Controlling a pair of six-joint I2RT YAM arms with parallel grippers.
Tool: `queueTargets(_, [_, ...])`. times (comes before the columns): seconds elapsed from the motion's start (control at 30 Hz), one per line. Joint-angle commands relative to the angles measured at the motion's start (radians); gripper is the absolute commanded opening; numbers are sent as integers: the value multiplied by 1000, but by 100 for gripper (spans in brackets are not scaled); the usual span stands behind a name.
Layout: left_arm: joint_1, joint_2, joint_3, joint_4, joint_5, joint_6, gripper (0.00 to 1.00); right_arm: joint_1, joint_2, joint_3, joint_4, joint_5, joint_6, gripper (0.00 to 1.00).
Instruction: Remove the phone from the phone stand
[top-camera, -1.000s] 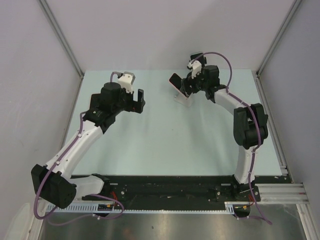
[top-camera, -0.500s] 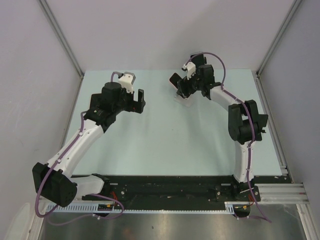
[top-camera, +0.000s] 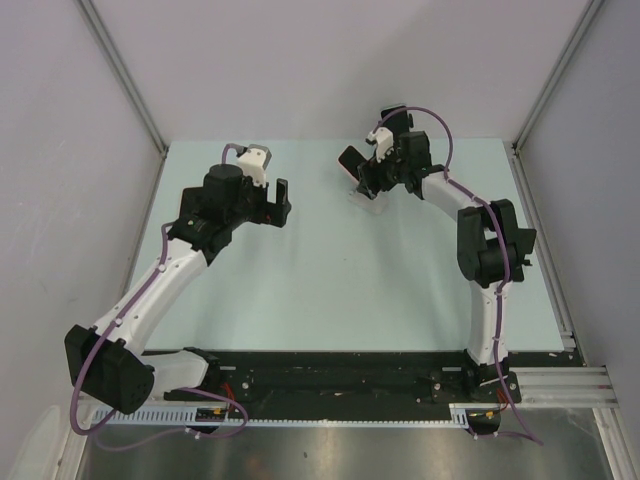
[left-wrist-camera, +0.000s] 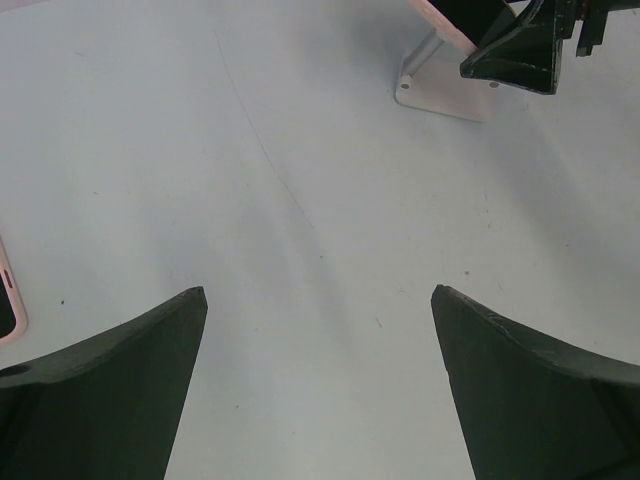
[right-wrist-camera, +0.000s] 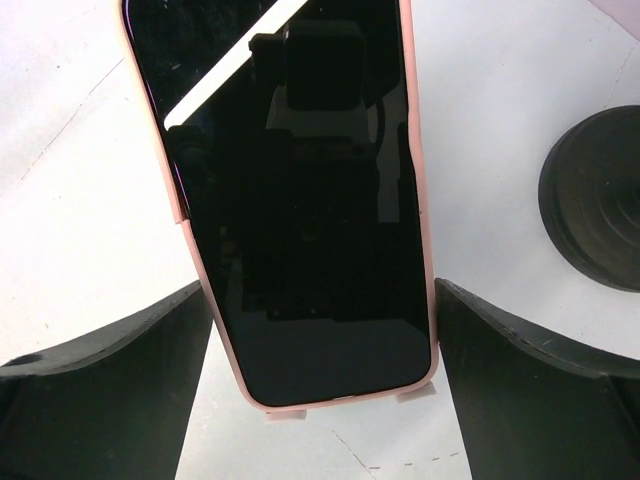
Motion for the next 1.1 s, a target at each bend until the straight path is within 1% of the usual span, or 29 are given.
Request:
queueTargets(0.0, [5,-4,34,3,27,3,100,1,5,9,-14,-5,-22,91])
queueTargets(0.17, [5,-6,35,3,33,0,100,18,6,18,-29,26,-42,88])
queueTargets(0.27, [5,-9,35,3,33,0,100,27,13,25,-34,44,-56,83])
queueTargets(0.37, [5,-10,35,3,32,-1,100,32,8,29,-38,50,-53,68])
queueTargets(0.4, [5,-12,35,3,33,-1,100,35,2,29,-38,53,-53,59])
queueTargets(0.47, [5,-12,35,3,36,0,100,40,-21,25,-34,64,-50,52])
queueTargets(0.5, [5,-15,37,4,38,-3,100,41,-30,17,-34,66,-46,45])
queueTargets(0.57, [5,-16,35,4,44,-4,100,40,-65,3,-14,67,-25,38])
queueTargets(0.6, [5,-16,37,6,46,-6,100,41,-78,-20,-3,67,-16,32])
queueTargets(0.73, [5,-22,37,4,47,-6,100,43,-142,-78,69,75,44,26])
queueTargets(0.93, [5,-22,35,4,61,-15,100,46,-191,-112,94,79,118,20])
queueTargets(0.97, [5,-21,35,4,62,-18,100,47,-197,-124,129,84,125,20])
queueTargets(1.07, [5,-21,34,4,67,-21,100,58,-220,-139,152,105,156,17])
